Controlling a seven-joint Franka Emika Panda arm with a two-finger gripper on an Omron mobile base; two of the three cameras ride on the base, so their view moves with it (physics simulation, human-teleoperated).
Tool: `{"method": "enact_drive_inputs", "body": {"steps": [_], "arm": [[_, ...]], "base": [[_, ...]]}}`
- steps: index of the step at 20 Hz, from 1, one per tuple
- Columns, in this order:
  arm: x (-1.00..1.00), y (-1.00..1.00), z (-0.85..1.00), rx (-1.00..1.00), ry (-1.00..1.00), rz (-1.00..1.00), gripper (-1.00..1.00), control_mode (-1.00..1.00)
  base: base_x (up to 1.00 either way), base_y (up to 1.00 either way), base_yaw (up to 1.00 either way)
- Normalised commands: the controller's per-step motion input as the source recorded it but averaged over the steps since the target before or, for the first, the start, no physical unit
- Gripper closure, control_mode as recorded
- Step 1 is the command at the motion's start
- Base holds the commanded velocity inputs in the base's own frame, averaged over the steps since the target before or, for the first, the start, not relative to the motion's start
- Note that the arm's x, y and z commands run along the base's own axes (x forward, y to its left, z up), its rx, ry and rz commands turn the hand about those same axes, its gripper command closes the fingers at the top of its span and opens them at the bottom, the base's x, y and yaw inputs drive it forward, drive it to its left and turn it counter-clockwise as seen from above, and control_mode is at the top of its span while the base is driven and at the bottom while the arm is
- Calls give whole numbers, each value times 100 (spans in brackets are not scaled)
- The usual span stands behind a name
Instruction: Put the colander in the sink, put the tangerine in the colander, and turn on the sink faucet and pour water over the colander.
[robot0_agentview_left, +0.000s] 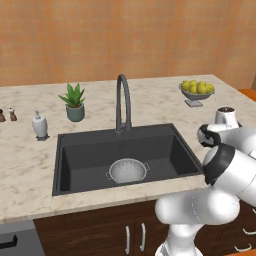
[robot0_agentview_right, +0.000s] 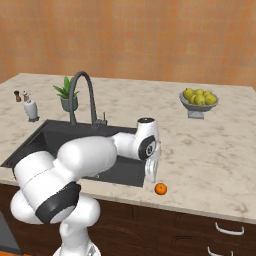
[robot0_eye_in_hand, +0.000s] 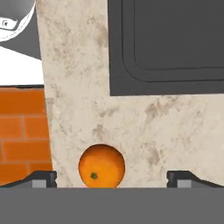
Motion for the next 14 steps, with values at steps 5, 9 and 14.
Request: {"method": "enact_drive_inputs", "body": {"steps": [5, 9, 14], "arm": [[-35, -53, 13, 6, 19, 14, -100, -100], [-35, -13, 2, 25, 6, 14, -100, -100], [-2, 3, -1, 38, 1, 13, -100, -100]], "base": [[0, 0, 0], [0, 0, 0], [0, 0, 0]]}}
